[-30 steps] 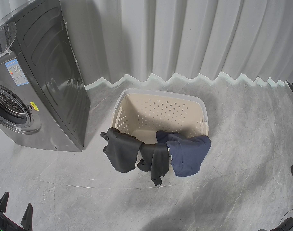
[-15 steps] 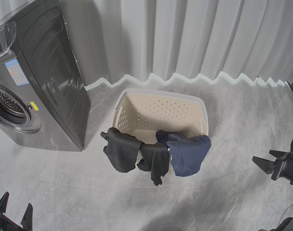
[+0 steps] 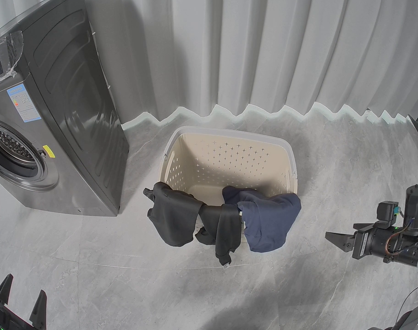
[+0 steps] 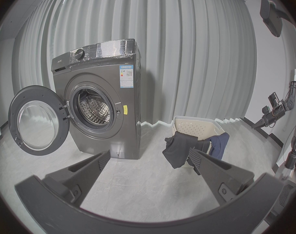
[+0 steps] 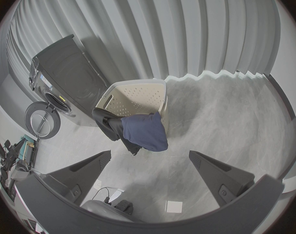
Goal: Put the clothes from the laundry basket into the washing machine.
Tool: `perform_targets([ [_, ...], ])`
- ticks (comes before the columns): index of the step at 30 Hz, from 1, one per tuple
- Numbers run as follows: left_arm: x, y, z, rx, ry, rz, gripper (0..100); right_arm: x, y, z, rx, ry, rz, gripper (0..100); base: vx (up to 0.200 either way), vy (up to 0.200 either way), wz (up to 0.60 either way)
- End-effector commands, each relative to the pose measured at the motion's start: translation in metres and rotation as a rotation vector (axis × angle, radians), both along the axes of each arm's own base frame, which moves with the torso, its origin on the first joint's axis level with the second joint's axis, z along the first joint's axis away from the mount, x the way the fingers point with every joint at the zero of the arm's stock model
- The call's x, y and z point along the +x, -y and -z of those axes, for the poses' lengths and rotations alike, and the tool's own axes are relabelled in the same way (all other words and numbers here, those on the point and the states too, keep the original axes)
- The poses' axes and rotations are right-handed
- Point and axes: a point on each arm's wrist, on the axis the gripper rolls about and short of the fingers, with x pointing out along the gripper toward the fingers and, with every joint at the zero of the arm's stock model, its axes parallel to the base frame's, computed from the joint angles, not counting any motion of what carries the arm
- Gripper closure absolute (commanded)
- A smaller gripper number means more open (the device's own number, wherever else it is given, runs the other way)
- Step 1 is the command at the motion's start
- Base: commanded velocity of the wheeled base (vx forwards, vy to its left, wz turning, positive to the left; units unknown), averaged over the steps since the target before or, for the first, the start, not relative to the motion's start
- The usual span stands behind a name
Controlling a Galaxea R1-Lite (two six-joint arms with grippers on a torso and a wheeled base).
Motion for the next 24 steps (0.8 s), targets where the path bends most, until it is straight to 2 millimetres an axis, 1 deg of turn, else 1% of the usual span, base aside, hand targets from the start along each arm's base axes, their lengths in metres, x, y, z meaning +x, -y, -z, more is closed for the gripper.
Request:
perform_targets([
  [1,0.0,0.0,0.005,0.0,-0.003,0.0,0,0.015,-0.018,0.018,-0.015,-0.072,-0.021,0,0.0,0.0,0.0],
  [4,0.0,0.0,0.005,0.0,-0.003,0.0,0,0.025,-0.026,0.025,-0.002,-0.07,-0.024,0,0.0,0.0,0.0],
  [5,0.0,0.0,0.005,0.0,-0.003,0.0,0,0.025,-0.026,0.025,-0.002,-0.07,-0.023,0,0.0,0.0,0.0],
  [6,0.0,0.0,0.005,0.0,-0.001,0.0,0,0.032,-0.029,0.03,-0.003,-0.065,-0.024,0,0.0,0.0,0.0],
  [7,0.0,0.0,0.005,0.0,-0.003,0.0,0,0.033,-0.03,0.031,-0.003,-0.065,-0.024,0,0.0,0.0,0.0],
  [11,0.0,0.0,0.005,0.0,-0.003,0.0,0,0.049,-0.038,0.048,-0.021,-0.066,-0.014,0,0.0,0.0,0.0],
  [13,0.0,0.0,0.005,0.0,-0.003,0.002,0,0.053,-0.04,0.051,-0.026,-0.06,-0.005,0,0.0,0.0,0.0],
  [14,0.0,0.0,0.005,0.0,-0.004,0.0,0,0.059,-0.045,0.056,-0.034,-0.045,0.006,0,0.0,0.0,0.0],
  [17,0.0,0.0,0.005,0.0,-0.003,0.002,0,0.066,-0.048,0.065,-0.042,-0.042,0.006,0,0.0,0.0,0.0],
  [18,0.0,0.0,0.005,0.0,-0.004,0.0,0,0.072,-0.051,0.072,-0.046,-0.044,0.003,0,0.0,0.0,0.0],
  [19,0.0,0.0,0.005,0.0,-0.004,0.0,0,0.073,-0.052,0.073,-0.046,-0.044,0.003,0,0.0,0.0,0.0],
  [20,0.0,0.0,0.005,-0.002,-0.004,0.0,0,0.078,-0.054,0.077,-0.044,-0.043,0.004,0,0.0,0.0,0.0],
  [21,0.0,0.0,0.005,-0.002,-0.004,0.0,0,0.078,-0.054,0.077,-0.044,-0.043,0.004,0,0.0,0.0,0.0],
  [22,0.0,0.0,0.005,-0.002,-0.004,0.0,0,0.086,-0.058,0.083,-0.045,-0.042,0.003,0,0.0,0.0,0.0],
  [24,0.0,0.0,0.005,0.0,-0.004,0.002,0,0.091,-0.061,0.087,-0.046,-0.043,0.002,0,0.0,0.0,0.0],
])
